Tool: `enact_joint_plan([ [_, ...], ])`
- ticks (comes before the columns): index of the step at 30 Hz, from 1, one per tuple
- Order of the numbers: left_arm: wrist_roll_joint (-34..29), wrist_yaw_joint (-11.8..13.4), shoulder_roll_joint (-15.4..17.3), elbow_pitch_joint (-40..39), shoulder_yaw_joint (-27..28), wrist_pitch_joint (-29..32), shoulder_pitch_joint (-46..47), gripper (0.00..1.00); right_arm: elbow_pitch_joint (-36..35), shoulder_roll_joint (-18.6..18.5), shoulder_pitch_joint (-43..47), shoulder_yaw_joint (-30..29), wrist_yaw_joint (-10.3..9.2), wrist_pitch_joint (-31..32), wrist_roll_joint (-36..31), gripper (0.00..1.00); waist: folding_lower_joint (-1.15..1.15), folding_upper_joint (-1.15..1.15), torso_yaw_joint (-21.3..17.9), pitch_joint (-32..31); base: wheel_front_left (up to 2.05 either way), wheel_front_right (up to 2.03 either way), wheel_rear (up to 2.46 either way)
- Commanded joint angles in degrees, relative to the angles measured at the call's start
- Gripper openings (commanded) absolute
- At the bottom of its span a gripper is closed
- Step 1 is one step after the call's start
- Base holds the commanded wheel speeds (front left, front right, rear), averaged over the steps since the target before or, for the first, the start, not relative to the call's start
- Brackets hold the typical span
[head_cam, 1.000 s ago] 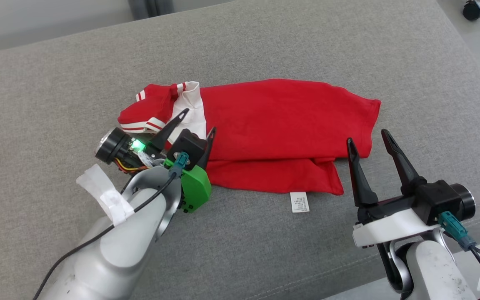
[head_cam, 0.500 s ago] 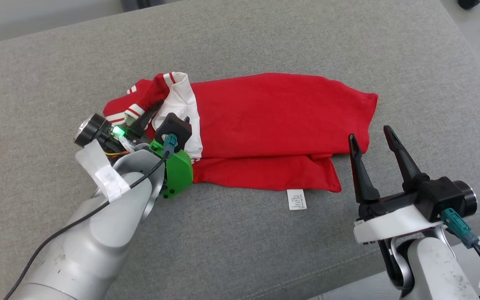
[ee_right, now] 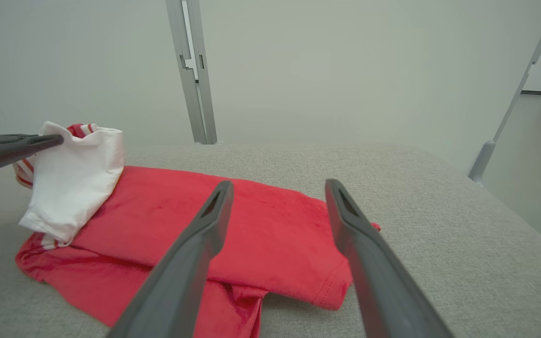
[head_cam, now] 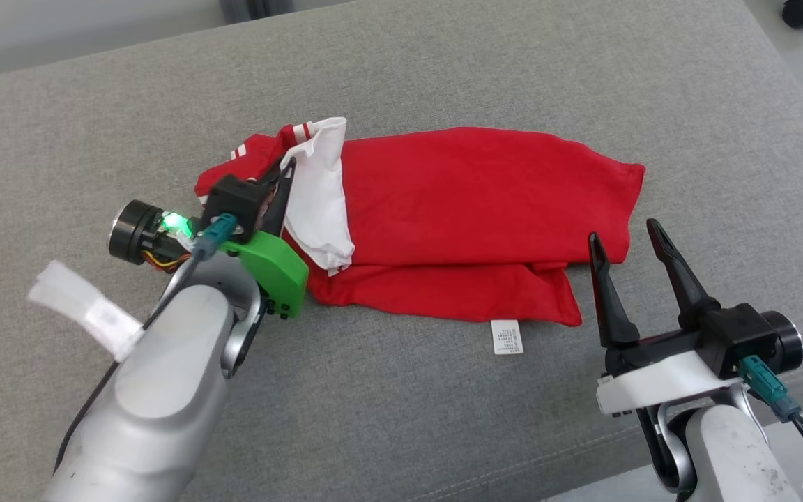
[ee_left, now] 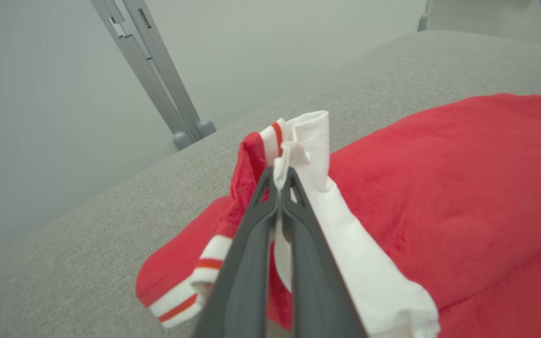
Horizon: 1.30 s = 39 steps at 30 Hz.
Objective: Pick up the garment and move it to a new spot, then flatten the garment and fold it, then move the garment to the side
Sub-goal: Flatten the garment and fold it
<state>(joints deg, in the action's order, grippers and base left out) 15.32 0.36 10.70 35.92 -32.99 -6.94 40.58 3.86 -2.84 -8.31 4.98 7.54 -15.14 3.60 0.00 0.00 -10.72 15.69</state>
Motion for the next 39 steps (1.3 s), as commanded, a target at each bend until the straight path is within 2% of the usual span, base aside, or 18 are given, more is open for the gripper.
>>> enact_joint_plan([
  [1, 2.79, -0.49, 0.81, -2.27, 2.30, -0.68, -1.62, 0.00, 0.13, -0.09, 0.94, -0.20, -0.10, -0.01, -0.59, 1.00, 0.00, 0.00, 0.86, -0.44, 0.00, 0.00, 0.00],
  [7, 16.12, -2.50, 2.92, -16.36, 12.25, -0.10, -9.07, 0.00, 0.81, -0.13, 3.42, 0.13, -0.10, -0.01, -2.15, 1.00, 0.00, 0.00, 2.75, -0.87, 0.00, 0.00, 0.00],
  [13, 23.92, -0.99, 4.51, -27.31, 18.15, 2.91, -15.69, 0.00, 2.89, -0.11, 5.73, 0.22, -0.10, 0.00, -2.48, 1.00, 0.00, 0.00, 3.75, -0.43, 0.00, 0.00, 0.00],
  [20, 26.95, 1.03, 5.47, -32.89, 21.39, 2.92, -21.14, 0.00, 9.04, -0.08, 5.48, 1.28, -0.10, -0.01, -1.76, 1.00, 0.00, 0.00, 4.12, -0.08, 0.00, 0.00, 0.00],
  [29, 27.53, 1.59, 5.47, -34.17, 21.67, 2.63, -23.22, 0.00, 12.34, -0.11, 4.90, 3.24, -0.10, -0.01, -2.97, 1.00, 0.00, 0.00, 5.20, -0.77, 0.00, 0.00, 0.00],
  [30, 27.57, 1.57, 5.46, -34.19, 21.62, 2.60, -23.26, 0.00, 12.61, -0.10, 4.87, 3.28, -0.10, -0.01, -2.89, 0.89, 0.00, 0.00, 5.27, -0.85, 0.00, 0.00, 0.00],
  [31, 27.62, 1.59, 5.44, -34.18, 21.58, 2.57, -23.30, 0.00, 13.01, -0.12, 4.80, 3.25, -0.10, -0.01, -3.00, 0.64, 0.00, 0.00, 5.34, -0.97, 0.00, 0.00, 0.00],
  [32, 27.65, 1.63, 5.42, -34.15, 21.57, 2.52, -23.34, 0.00, 13.56, -0.12, 4.81, 3.10, -0.10, -0.01, -3.05, 0.45, 0.00, 0.00, 5.39, -1.07, 0.00, 0.00, 0.00],
  [35, 27.94, 1.73, 5.38, -33.94, 21.65, 2.41, -23.49, 0.00, 15.02, -0.10, 4.60, 2.97, -0.10, -0.01, -3.01, 0.00, 0.00, 0.00, 5.50, -1.44, 0.00, 0.00, 0.00],
  [39, 28.55, 1.69, 5.43, -33.84, 22.19, 2.16, -23.60, 0.00, 16.27, -0.21, 4.07, 3.44, -0.10, -0.01, -2.97, 0.00, 0.00, 0.00, 5.57, -1.80, 0.00, 0.00, 0.00],
])
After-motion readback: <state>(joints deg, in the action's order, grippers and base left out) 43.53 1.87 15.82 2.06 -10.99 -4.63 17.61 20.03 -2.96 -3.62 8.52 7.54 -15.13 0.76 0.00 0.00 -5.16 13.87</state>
